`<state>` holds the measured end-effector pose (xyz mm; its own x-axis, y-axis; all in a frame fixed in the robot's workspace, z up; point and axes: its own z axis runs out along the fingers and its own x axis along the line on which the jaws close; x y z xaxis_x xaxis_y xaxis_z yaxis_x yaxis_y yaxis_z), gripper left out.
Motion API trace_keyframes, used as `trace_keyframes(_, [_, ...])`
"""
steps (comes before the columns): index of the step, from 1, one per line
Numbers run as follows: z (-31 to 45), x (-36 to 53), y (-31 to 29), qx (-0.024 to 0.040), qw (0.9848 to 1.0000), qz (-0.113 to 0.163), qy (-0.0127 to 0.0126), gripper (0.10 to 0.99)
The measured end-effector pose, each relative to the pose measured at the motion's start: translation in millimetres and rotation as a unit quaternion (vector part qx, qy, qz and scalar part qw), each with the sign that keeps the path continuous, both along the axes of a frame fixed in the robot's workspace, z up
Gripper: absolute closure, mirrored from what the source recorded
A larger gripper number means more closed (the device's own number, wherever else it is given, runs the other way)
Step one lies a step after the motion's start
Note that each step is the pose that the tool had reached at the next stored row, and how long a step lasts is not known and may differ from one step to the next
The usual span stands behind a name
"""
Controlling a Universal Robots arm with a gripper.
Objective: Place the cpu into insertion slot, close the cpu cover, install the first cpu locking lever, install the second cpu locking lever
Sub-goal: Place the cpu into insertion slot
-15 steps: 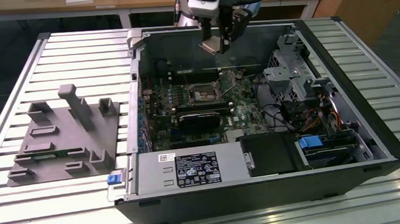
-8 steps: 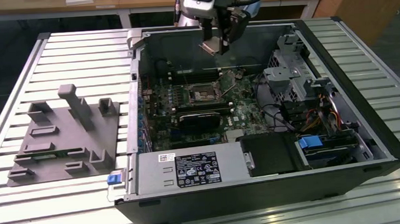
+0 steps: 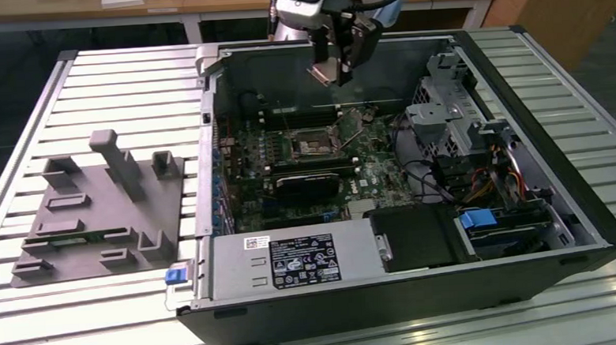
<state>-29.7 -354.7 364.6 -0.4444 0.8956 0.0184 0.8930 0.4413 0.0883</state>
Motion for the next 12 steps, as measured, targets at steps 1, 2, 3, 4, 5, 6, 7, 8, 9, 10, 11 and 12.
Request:
trace_keyframes(1, [-0.1,0.0,0.0,0.0,1.0,-0.005,0.0,0.545])
trace_keyframes(2, [-0.3,-0.1,0.0,-0.0001,1.0,-0.01,0.0,0.545])
trace_keyframes(3, [-0.5,-0.1,0.1,-0.0002,0.9999,-0.014,0.0,0.545])
trace_keyframes(4, [-0.6,-0.1,0.1,-0.0002,0.9998,-0.019,0.0,0.545])
trace_keyframes(5, [-0.8,-0.1,0.1,-0.0003,0.9997,-0.024,0.0,0.545])
trace_keyframes(6, [-1.0,-0.2,0.1,-0.0003,0.9996,-0.029,0.0,0.545])
trace_keyframes(7, [-1.1,-0.3,0.1,-0.0004,0.9994,-0.034,0.0,0.545])
trace_keyframes(8, [-1.2,-0.3,0.2,-0.0005,0.9993,-0.039,0.0,0.545])
trace_keyframes(9, [-1.3,-0.4,0.2,-0.0005,0.9991,-0.043,0.0,0.545])
trace_keyframes(10, [-1.5,-0.4,0.2,-0.0007,0.9988,-0.048,0.0,0.545])
trace_keyframes(11, [-1.6,-0.4,0.2,-0.0007,0.9986,-0.053,0.0,0.545])
trace_keyframes(12, [-1.6,-0.5,0.2,-0.0008,0.9983,-0.059,0.0,0.545])
